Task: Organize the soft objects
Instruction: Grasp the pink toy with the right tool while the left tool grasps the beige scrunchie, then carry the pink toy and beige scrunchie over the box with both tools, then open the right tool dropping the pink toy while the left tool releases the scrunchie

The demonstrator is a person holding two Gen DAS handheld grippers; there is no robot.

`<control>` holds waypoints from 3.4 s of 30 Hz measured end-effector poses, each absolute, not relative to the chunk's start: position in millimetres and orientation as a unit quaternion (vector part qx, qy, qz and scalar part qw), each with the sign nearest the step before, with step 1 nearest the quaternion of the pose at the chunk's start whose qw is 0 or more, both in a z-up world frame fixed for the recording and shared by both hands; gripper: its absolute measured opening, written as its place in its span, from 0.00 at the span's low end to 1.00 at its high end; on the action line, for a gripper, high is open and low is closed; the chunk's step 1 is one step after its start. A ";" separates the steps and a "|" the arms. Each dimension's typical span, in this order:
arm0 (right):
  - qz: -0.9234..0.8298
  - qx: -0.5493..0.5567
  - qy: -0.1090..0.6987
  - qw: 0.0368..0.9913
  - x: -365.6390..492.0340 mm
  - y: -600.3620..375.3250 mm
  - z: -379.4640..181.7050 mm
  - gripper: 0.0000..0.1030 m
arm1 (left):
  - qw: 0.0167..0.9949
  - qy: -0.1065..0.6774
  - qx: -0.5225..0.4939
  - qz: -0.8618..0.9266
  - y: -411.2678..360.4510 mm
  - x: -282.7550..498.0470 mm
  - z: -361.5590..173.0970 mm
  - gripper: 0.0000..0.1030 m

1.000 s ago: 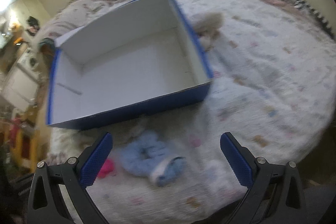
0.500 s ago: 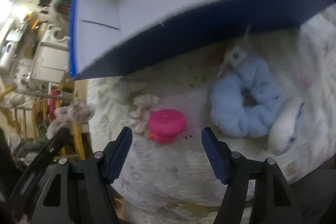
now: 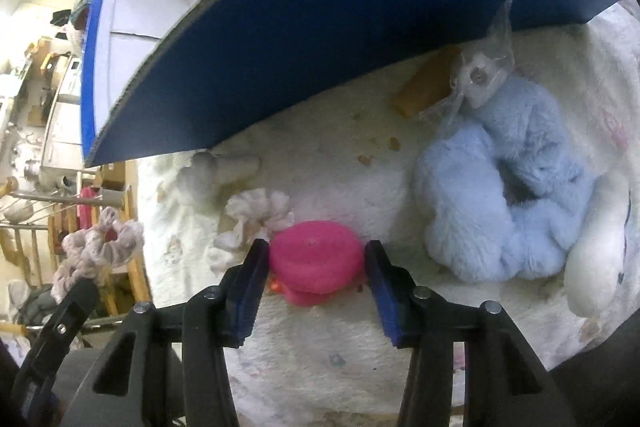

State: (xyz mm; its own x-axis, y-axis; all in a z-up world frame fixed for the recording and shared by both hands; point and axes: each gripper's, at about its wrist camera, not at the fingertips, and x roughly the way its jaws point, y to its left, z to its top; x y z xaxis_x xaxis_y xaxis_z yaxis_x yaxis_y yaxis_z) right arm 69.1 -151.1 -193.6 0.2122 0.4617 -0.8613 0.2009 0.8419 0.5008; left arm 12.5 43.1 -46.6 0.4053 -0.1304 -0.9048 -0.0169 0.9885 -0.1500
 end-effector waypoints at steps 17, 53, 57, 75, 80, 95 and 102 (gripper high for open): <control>0.133 0.320 0.517 0.782 26.5 -204.2 -100.4 0.50 | 0.864 0.502 -0.027 -0.020 28.7 -3.1 -9.1 0.07; 0.096 0.206 0.484 0.845 152.2 -244.7 -93.1 0.50 | 0.872 0.485 -0.003 -0.073 -52.4 151.2 -44.0 0.07; 0.094 0.181 0.510 0.836 157.8 -237.4 -108.1 0.50 | 0.864 0.497 0.008 -0.081 -58.8 155.6 -61.5 0.07; 0.087 0.163 0.574 0.798 163.1 -234.9 -141.4 0.50 | 0.851 0.516 0.014 -0.096 -59.4 158.6 -84.5 0.08; 0.074 0.164 0.564 0.806 161.2 -241.6 -136.5 0.50 | 0.851 0.517 0.018 -0.096 -62.7 156.2 -85.5 0.08; 0.078 0.165 0.565 0.805 170.8 -233.1 -140.1 0.50 | 0.851 0.516 0.025 -0.092 -66.1 156.6 -84.3 0.08; 0.067 0.158 0.543 0.822 168.6 -239.4 -125.0 0.63 | 0.852 0.514 0.015 -0.097 -65.3 153.5 -77.5 0.23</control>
State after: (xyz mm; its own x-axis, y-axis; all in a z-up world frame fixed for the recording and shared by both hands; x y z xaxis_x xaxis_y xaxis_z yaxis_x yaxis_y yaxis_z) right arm 168.6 -239.4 -125.0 0.4009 0.2818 -0.8717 0.0607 0.9413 0.3322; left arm 153.5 -65.3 -77.5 0.4531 -0.1488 -0.8789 0.1803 0.9809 -0.0732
